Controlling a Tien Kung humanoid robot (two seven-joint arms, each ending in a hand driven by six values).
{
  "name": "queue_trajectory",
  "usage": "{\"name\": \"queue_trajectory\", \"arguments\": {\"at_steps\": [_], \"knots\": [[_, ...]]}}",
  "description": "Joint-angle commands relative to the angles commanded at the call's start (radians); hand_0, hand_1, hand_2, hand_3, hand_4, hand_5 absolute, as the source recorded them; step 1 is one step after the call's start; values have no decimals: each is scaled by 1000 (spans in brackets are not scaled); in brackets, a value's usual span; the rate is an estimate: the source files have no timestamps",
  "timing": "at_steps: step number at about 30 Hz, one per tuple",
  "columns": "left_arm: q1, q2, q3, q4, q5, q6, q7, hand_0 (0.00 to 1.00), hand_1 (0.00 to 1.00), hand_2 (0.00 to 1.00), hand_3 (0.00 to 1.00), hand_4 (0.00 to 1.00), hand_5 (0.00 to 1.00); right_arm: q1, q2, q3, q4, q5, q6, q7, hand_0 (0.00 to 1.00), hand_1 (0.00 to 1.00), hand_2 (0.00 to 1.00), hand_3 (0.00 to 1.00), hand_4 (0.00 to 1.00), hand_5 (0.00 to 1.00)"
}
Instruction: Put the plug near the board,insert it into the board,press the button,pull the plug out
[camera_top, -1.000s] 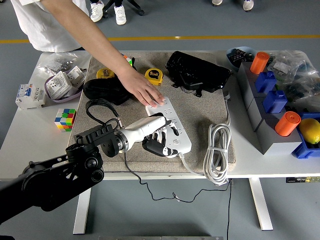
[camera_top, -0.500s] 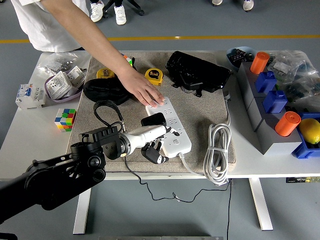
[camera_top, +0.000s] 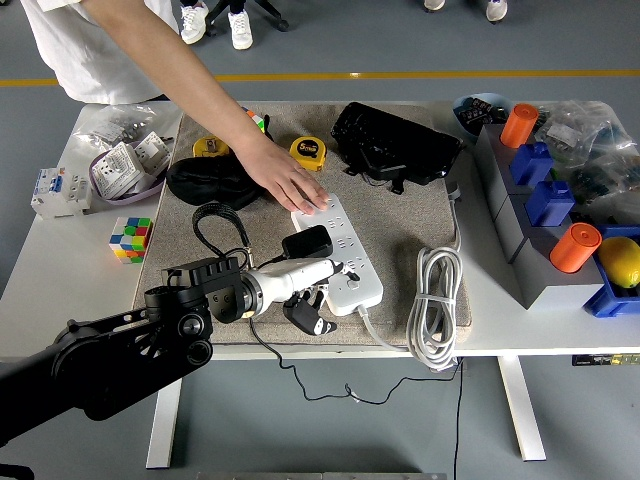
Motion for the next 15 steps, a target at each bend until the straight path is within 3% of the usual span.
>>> {"name": "queue_trajectory", "arguments": {"at_steps": [15], "knots": [[-8, -7, 15, 29, -7, -8, 5, 50, 99, 168, 853, 734, 2, 1, 1, 0, 0, 0, 0, 0, 646, 668, 636, 555, 994, 539]]}}
